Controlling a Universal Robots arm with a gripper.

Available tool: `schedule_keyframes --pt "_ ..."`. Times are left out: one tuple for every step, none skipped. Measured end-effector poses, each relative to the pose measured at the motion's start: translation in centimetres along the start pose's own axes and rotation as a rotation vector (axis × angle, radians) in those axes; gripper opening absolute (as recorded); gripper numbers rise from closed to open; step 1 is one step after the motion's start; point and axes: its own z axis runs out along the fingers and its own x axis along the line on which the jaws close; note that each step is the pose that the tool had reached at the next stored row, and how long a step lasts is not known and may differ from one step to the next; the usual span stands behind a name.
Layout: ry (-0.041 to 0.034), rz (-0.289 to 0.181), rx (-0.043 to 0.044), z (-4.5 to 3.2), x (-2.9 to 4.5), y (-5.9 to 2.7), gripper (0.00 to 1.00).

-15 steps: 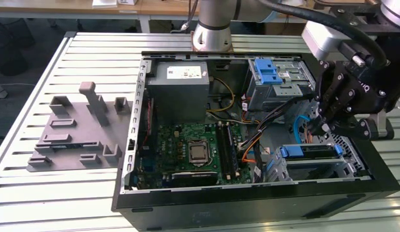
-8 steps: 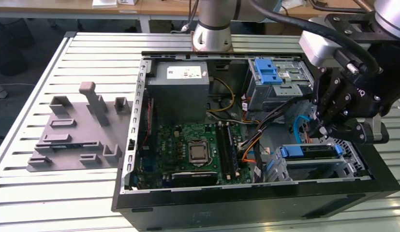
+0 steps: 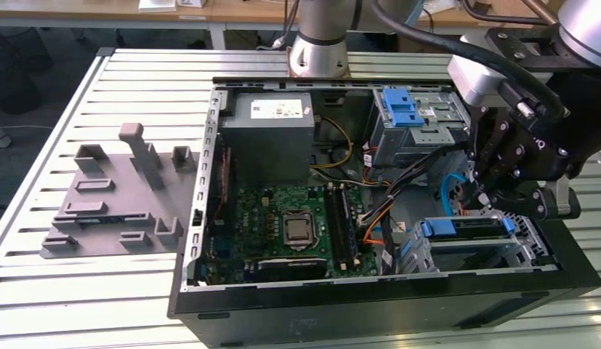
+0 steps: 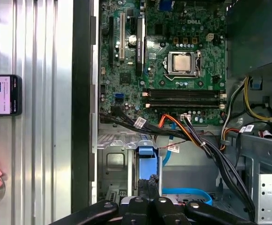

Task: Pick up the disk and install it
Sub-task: 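Insert the first disk wire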

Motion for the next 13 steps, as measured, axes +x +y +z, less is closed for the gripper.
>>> schedule_keyframes --pt "0.0000 0.000 0.0000 0.02 0.00 -0.12 0.11" --pt "0.0001 0.000 0.0000 0.03 -0.02 -0.28 0.11" --pt "0.0000 0.000 0.0000 0.05 -0.05 -0.49 0.11" --pt "0.0001 0.000 0.0000 0.05 -0.08 -0.70 0.11" --pt "-0.0001 0.000 0.0000 0.07 -0.11 -0.89 0.11" --pt "-0.0004 0.000 0.0000 0.10 -0.15 -1.09 0.11" --pt "-0.0004 0.000 0.0000 0.11 -0.20 -1.30 0.11" --pt "-0.0001 0.000 0.0000 0.10 -0.24 -1.45 0.11" --pt "0.0000 0.000 0.0000 0.11 -0.33 -1.47 0.11" --pt "-0.0002 0.000 0.0000 0.12 -0.36 -1.52 0.11" --pt "-0.0001 0.000 0.0000 0.13 -0.41 -1.62 0.11" --pt "-0.0002 0.000 0.0000 0.14 -0.46 -1.75 0.11" --pt "-0.0001 0.000 0.0000 0.15 -0.52 -1.89 0.11"
